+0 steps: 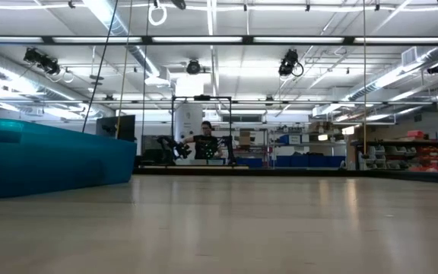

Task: Pick and place USB-C Cables
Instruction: Put the white charger cable into the blue bin

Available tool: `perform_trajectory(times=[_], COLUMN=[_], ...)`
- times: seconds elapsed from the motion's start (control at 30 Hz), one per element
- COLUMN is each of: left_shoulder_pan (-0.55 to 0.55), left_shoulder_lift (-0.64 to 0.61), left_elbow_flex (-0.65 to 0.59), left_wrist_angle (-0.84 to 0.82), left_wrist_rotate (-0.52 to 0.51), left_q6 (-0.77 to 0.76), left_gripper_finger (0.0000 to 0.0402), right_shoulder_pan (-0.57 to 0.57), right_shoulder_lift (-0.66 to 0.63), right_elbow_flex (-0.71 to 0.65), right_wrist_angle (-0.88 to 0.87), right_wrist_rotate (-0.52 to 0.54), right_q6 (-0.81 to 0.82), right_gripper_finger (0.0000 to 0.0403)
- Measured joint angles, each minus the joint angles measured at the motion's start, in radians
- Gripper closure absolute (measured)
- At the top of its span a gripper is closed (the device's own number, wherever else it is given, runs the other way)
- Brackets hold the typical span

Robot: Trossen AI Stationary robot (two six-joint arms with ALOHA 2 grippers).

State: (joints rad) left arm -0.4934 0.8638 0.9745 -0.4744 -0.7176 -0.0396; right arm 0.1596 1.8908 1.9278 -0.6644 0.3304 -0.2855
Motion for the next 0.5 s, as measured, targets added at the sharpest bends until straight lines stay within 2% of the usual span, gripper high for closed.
perform_trajectory(times=[0.17,0.5], left_shoulder_pan=[0.000,-0.002], left_shoulder_lift=[0.004,0.059], left_elbow_flex=[0.000,0.001], left_wrist_angle=[0.014,0.127], left_wrist_rotate=[0.012,0.060], left_q6=[0.004,0.064], left_gripper_finger=[0.0205,0.0142], right_shoulder_pan=[0.037,0.008], right_shoulder_lift=[0.005,0.005], right_elbow_flex=[-0.001,-0.001], right_wrist_angle=[0.075,0.138], right_wrist_rotate=[0.017,-0.061], right_q6=[-0.041,-0.040], right_gripper_finger=[0.0396,0.0396])
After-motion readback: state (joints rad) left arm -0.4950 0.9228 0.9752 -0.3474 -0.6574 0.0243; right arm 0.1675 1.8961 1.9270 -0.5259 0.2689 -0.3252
